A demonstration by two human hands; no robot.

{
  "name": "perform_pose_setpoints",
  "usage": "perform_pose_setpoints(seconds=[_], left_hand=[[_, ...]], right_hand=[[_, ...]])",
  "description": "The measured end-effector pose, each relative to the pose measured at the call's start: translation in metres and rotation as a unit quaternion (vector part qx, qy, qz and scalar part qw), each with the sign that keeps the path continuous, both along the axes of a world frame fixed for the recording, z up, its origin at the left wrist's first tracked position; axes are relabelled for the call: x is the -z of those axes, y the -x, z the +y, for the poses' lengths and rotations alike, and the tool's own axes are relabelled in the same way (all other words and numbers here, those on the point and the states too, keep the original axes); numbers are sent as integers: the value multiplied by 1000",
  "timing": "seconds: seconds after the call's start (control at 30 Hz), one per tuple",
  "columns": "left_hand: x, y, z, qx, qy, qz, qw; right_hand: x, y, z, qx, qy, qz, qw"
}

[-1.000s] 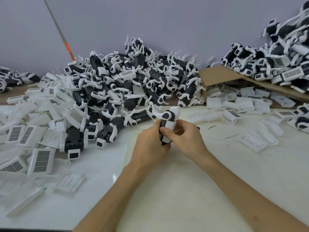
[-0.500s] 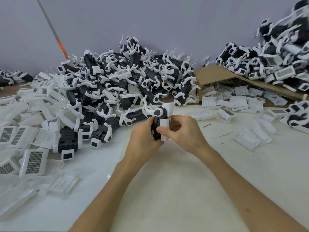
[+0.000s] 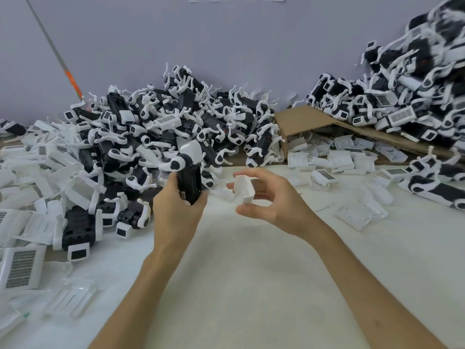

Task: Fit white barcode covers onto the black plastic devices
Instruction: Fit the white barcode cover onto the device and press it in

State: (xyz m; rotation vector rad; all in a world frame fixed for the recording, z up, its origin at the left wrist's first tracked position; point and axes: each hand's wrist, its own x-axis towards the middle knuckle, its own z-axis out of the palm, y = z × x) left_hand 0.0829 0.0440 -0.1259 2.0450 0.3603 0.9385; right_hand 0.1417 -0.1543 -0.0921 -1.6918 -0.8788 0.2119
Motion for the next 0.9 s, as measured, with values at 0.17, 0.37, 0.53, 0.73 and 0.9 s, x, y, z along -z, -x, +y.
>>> perform_pose_setpoints(seconds=[0.17, 0.37, 0.53, 0.73, 0.9], left_hand=[[12, 2, -18, 54, -51, 30, 997], [14, 0, -20, 73, -66, 45, 994], [16, -1, -18, 97, 23, 74, 992], [9, -2, -14, 168, 244, 71, 952], [6, -1, -13, 207, 315, 67, 924]], right_hand=[[-9, -21, -31, -73, -14, 113, 991], [-5, -51, -64, -11, -522, 373, 767], [25, -64, -51, 395, -57, 89, 913], [52, -70, -40, 303, 350, -133, 876], [50, -68, -39, 357, 278, -136, 881]])
